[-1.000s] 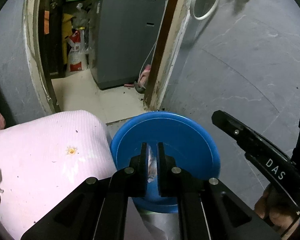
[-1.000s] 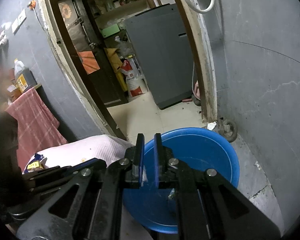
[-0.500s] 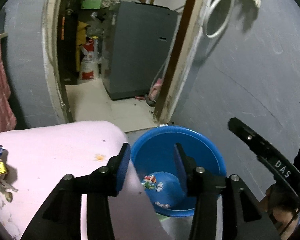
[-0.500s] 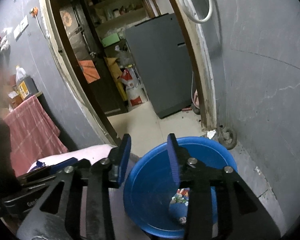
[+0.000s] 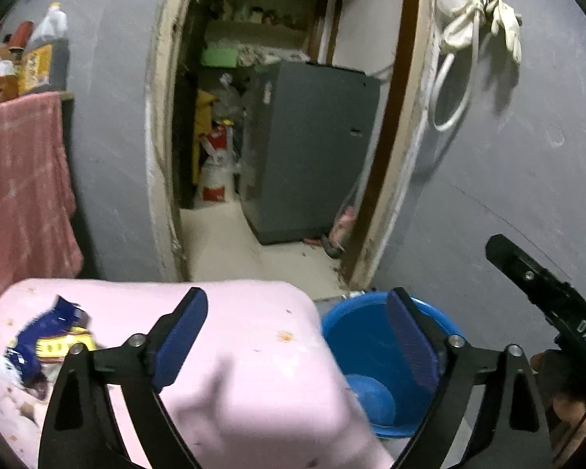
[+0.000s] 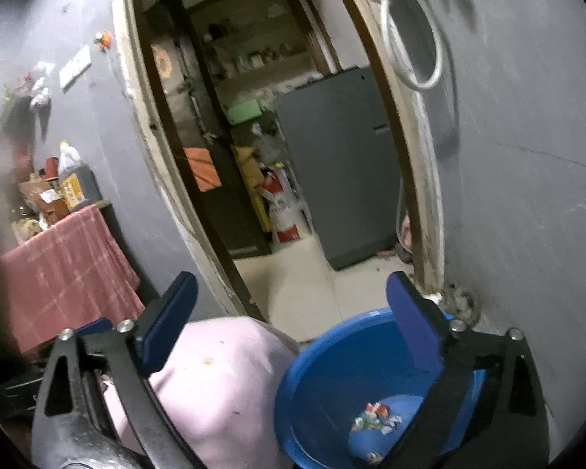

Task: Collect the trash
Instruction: 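Move both tools back over the remaining trash on the bed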

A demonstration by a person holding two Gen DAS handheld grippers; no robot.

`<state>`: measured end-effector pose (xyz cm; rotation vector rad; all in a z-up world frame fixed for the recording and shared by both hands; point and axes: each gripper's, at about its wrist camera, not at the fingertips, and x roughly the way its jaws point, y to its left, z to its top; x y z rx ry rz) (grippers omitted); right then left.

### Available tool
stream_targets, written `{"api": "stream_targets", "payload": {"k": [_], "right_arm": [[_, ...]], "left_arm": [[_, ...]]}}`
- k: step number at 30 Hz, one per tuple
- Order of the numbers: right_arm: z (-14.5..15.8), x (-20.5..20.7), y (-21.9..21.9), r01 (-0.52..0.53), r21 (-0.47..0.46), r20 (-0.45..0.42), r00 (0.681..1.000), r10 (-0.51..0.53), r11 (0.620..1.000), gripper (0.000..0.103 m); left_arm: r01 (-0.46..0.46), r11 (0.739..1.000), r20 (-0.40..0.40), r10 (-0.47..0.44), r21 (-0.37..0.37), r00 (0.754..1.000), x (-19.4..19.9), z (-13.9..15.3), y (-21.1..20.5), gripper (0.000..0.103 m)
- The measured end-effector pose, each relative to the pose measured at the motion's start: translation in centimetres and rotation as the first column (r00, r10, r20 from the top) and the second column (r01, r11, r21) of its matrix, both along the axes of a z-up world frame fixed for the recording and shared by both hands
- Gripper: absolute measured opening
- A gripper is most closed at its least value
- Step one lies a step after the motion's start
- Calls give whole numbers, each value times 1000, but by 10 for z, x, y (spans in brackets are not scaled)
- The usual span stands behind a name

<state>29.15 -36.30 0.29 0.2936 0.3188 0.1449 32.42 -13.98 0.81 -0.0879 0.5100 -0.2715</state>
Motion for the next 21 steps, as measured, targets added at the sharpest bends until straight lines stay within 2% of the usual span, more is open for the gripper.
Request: {"api": "stream_targets", "payload": {"k": [3,13,21], "right_arm": [[5,-3,15,-26,-23,37,999,27,999,103],[14,-7,66,-126,-54,107,986,131,991,103],[11,-1,117,-200,-64,86,975,205,978,103]], "left_arm": [[-37,999,41,38,-20,998,-9,5,16,98],[-158,986,102,163,-51,981,-32,16,79,99],[-253,967,93,256,-42,962,-49,15,134,99]]}}
